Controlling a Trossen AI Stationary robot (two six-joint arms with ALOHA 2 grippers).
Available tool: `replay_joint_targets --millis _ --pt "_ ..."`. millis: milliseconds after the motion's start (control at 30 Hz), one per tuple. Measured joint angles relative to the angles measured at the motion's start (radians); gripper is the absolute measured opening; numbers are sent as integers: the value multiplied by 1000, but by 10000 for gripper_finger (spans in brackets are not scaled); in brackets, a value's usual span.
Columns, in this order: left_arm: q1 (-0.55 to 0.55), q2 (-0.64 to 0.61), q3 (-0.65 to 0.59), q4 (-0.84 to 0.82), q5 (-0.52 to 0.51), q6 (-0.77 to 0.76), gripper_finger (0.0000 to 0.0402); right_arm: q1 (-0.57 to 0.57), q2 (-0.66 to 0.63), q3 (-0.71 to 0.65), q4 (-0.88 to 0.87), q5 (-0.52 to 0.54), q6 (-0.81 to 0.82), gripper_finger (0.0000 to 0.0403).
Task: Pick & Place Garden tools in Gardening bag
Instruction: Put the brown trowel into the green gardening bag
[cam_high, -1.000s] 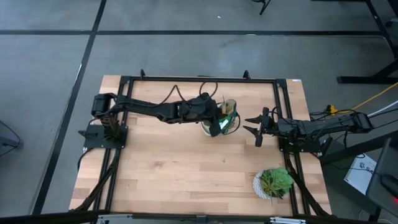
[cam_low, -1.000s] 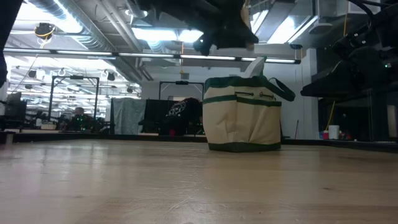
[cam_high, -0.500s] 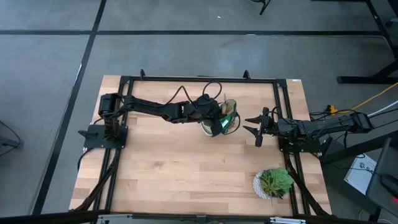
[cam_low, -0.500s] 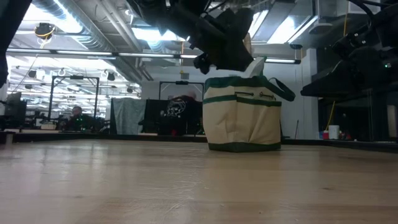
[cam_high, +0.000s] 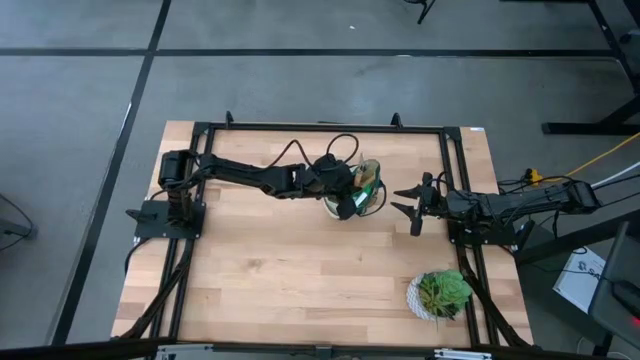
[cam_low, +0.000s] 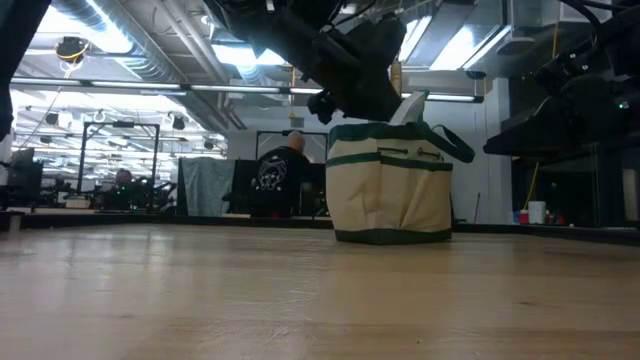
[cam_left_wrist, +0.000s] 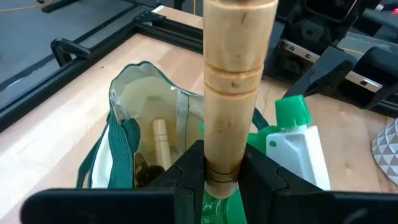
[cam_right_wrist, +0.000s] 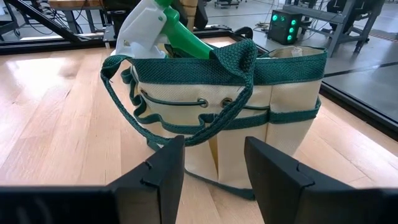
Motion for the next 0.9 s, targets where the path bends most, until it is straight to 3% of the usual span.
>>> replay_joint_targets --millis 900 --pt "12 0 0 -50 56 -1 63 0 0 0 0 0 0 171"
